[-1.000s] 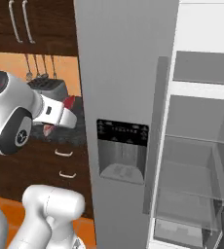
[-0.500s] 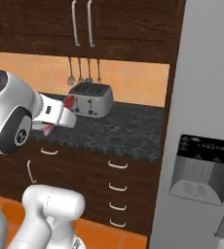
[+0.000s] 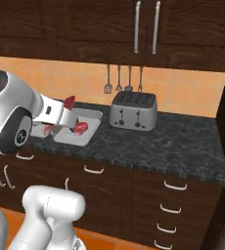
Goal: Place one potato and one steak in each tupperware on the nearby counter, to pack two identical lunches.
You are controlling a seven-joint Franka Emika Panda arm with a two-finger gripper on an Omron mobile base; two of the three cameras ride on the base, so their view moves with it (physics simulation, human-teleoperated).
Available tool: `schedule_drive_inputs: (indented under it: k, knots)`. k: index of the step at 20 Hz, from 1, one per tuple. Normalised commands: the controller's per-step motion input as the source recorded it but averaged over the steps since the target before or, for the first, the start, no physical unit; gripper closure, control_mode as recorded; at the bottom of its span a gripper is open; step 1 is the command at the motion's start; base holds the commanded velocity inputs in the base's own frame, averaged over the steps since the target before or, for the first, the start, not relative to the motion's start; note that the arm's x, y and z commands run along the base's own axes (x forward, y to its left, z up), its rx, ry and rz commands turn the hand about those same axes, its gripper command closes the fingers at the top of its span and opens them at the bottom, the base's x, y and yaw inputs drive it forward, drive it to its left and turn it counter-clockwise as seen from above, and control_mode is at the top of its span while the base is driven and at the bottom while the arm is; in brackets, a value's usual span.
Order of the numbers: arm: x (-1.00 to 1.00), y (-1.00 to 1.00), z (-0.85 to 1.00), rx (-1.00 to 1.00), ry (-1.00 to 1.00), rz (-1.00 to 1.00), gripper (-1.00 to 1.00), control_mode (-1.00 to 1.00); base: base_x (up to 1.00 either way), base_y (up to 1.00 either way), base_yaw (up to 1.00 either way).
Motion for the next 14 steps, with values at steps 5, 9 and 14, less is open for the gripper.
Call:
schedule_drive_inputs:
  k: [5,9,14]
  knots:
    - [0.00,0.00,0.00,0.00,0.00,0.00,1.00,1.00,0.56,1.00,-0.02]
    - [0.00,0.00,0.00,0.00,0.00,0.00,1.00,1.00,0.42,1.00,0.00]
    - [0.00,0.00,0.00,0.00,0.00,0.00,1.00,1.00,0.42,0.57,0.01]
